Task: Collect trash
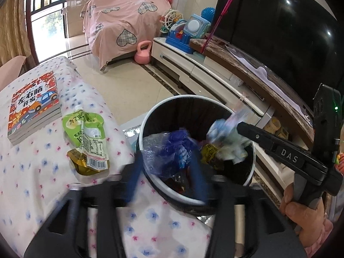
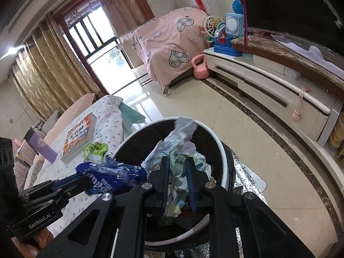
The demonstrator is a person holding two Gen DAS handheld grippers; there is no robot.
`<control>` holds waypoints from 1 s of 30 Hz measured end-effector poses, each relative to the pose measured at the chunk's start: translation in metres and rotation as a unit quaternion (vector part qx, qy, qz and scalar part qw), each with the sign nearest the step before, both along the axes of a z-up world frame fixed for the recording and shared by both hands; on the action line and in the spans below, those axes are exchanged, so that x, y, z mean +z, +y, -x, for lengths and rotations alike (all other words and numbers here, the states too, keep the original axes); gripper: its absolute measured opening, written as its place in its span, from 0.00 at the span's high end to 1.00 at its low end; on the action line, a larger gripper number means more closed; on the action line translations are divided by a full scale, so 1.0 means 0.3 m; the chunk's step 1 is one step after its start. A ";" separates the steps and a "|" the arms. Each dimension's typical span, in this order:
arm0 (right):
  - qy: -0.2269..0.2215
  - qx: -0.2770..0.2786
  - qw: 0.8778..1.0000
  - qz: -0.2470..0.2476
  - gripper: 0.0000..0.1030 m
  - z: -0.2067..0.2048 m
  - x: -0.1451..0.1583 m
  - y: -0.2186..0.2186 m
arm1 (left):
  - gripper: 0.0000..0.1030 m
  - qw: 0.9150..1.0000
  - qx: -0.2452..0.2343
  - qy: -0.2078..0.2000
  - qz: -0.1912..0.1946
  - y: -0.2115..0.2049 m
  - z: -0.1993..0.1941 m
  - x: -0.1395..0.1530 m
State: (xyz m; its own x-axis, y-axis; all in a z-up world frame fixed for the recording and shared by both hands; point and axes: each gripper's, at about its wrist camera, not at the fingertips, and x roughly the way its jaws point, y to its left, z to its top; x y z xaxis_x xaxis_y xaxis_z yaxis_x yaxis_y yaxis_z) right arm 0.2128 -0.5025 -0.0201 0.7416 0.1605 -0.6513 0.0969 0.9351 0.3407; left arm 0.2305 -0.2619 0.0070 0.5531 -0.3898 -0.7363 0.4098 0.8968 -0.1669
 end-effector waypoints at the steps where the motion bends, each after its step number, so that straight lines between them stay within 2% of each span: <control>1: 0.001 0.000 1.000 -0.001 0.71 -0.001 -0.001 -0.002 | 0.37 1.000 0.003 -0.004 0.002 0.005 0.005 0.006; 3: 0.000 0.002 1.000 -0.007 0.45 0.001 0.000 -0.007 | 0.37 1.000 0.003 -0.008 0.003 0.014 0.011 0.018; 5: -0.002 0.000 1.000 -0.009 0.36 0.010 0.005 -0.010 | 0.37 1.000 0.003 -0.010 0.007 0.030 0.020 0.028; 13: -0.018 0.003 1.000 -0.013 0.34 0.071 0.047 0.020 | 0.35 1.000 0.015 -0.016 0.020 0.122 0.098 0.040; 23: -0.043 -0.002 0.999 -0.025 0.19 0.216 0.068 0.107 | 0.33 0.999 0.031 -0.013 0.041 0.230 0.237 0.030; 30: -0.061 -0.013 0.997 -0.038 0.05 0.345 0.063 0.169 | 0.26 0.997 0.046 -0.020 0.052 0.316 0.346 0.017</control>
State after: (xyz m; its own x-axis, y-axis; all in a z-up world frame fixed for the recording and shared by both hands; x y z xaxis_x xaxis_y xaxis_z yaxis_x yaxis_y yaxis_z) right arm 0.1093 -0.4517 -0.0012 0.8190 0.1860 -0.5429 0.0735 0.9042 0.4207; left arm 0.1268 -0.1671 0.0120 0.6180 -0.4090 -0.6715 0.3344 0.9097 -0.2464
